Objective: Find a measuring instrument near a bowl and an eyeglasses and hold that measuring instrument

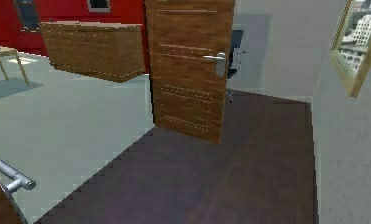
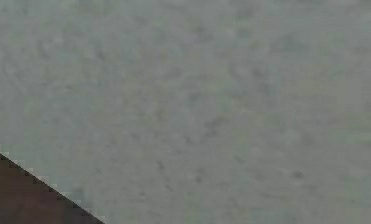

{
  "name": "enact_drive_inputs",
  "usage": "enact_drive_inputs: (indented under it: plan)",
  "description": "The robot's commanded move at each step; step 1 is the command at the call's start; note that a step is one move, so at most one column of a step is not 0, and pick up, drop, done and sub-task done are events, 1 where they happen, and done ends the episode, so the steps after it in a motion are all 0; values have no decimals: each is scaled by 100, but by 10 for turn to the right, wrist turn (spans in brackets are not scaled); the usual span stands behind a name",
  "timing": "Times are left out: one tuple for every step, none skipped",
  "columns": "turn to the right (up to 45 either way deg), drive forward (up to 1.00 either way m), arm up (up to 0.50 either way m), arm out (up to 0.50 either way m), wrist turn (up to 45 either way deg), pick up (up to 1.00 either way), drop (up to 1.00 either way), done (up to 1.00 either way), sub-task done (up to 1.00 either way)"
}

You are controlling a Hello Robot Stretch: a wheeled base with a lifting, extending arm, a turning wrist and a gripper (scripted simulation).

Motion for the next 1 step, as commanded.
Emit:
enact_drive_inputs:
  plan:
    - [0, 75, 0, 0, 0, 0, 0, 0, 0]
